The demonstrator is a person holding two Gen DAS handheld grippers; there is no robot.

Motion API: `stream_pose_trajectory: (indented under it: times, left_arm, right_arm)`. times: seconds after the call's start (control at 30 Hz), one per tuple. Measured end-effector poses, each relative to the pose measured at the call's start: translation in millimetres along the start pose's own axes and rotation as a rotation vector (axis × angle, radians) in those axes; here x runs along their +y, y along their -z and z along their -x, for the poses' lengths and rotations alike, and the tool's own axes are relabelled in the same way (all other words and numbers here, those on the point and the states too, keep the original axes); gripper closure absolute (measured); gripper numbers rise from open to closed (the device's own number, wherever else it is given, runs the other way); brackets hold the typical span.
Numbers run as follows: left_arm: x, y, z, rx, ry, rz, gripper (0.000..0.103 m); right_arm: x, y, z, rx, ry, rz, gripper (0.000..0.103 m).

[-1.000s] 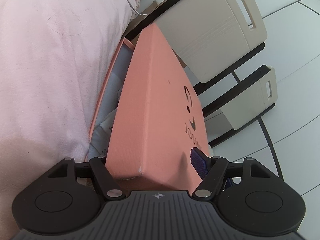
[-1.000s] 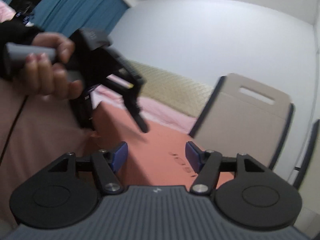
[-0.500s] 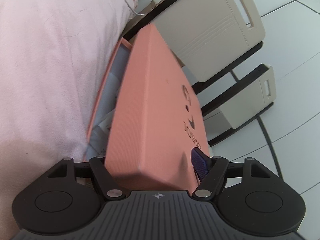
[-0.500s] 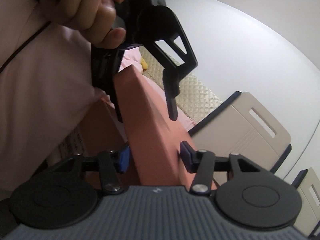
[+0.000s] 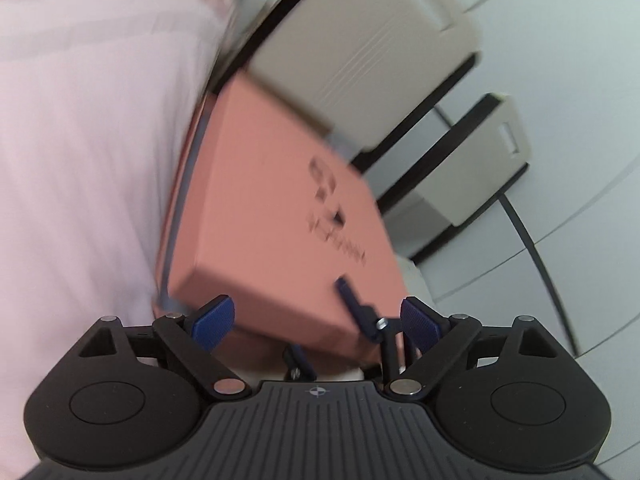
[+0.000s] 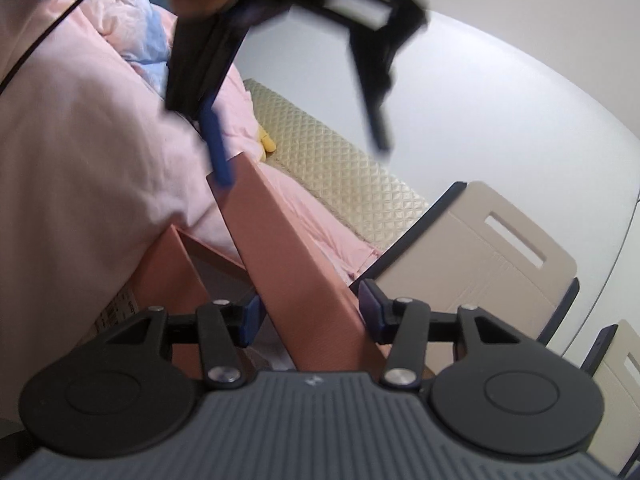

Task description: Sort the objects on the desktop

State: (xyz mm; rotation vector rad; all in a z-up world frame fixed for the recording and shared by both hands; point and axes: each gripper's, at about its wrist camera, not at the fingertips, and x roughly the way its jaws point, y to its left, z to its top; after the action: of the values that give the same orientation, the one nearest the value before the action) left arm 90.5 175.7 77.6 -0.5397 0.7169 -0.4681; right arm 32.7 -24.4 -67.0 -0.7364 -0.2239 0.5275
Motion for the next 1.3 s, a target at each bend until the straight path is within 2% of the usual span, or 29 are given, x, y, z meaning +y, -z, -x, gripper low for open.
stream_pose_trajectory:
  times: [0.03,0.07,0.17,0.23,0.27,0.37,0.43,0.5,0.53,0.57,0.77,0.83,0.87,0.93,1.0,1.07,1.1,1.17,1.2,1.23,1.3]
  left_arm:
    - [-3,2,4,-0.059,0.000,-0.030,0.010]
    - [-5,5,5,-0.115,-0.031,-0.062,0.010]
    - [-12,20,-9,-0.270,-0.268,-0.229,0.010]
    - [-15,33,-28,-0.296,-0.378,-0.354,0.010]
    - [-13,38,-38,-0.277,-0.399,-0.382,0.010]
    - [-1,36,-54,-0.171,-0.354,-0.310,0.011]
    - [6,34,-53,-0.162,-0.341,-0.267,0.011]
    - [13,31,-56,-0.143,-0.343,-0.229,0.011]
    - [16,29,-61,-0.132,-0.343,-0.213,0.011]
    - [17,30,-60,-0.131,-0.346,-0.215,0.011]
    - [14,38,-61,-0.125,-0.373,-0.254,0.011]
    - [14,39,-63,-0.124,-0.379,-0.264,0.011]
    - [14,40,-64,-0.122,-0.381,-0.271,0.011]
    - [11,42,-66,-0.116,-0.376,-0.282,0.011]
    - [9,45,-70,-0.112,-0.379,-0.297,0.011]
    - [8,46,-73,-0.108,-0.375,-0.307,0.011]
    - [8,47,-74,-0.105,-0.367,-0.307,0.011]
    - [8,48,-75,-0.108,-0.362,-0.311,0.012]
    - [9,48,-74,-0.109,-0.358,-0.309,0.014]
    - [10,48,-74,-0.111,-0.356,-0.304,0.015]
    - [12,47,-72,-0.122,-0.364,-0.288,0.020]
  right_arm:
    - [0,1,-1,0.002,-0.003,-0.001,0.050]
    - [1,1,-1,0.002,-0.011,0.002,0.050]
    - [9,2,-1,0.002,-0.029,0.060,0.050]
    - [8,1,0,-0.003,-0.032,0.055,0.050]
    - [6,1,1,-0.005,-0.037,0.051,0.050]
    - [3,1,6,-0.013,-0.040,0.039,0.048]
    - [-2,1,10,-0.009,-0.037,-0.012,0.042]
    - [-10,0,15,0.008,-0.053,-0.069,0.030]
    - [-13,-1,19,0.012,-0.082,-0.099,0.014]
    - [-17,-1,25,-0.003,-0.113,-0.136,0.011]
    - [-36,-14,52,-0.049,-0.146,-0.268,0.014]
    - [-53,-15,64,-0.085,-0.130,-0.377,0.017]
    - [-67,-10,70,-0.093,-0.095,-0.474,0.017]
    - [-101,14,78,-0.062,0.037,-0.731,0.017]
    - [-125,42,76,0.039,0.212,-0.939,0.018]
    - [-134,72,72,0.182,0.341,-1.072,0.023]
    - [-136,86,70,0.238,0.360,-1.154,0.026]
    - [-135,113,65,0.302,0.321,-1.349,0.041]
    - [-133,121,63,0.301,0.296,-1.432,0.041]
    - [-129,123,62,0.282,0.289,-1.473,0.041]
    - [-128,120,60,0.280,0.284,-1.460,0.042]
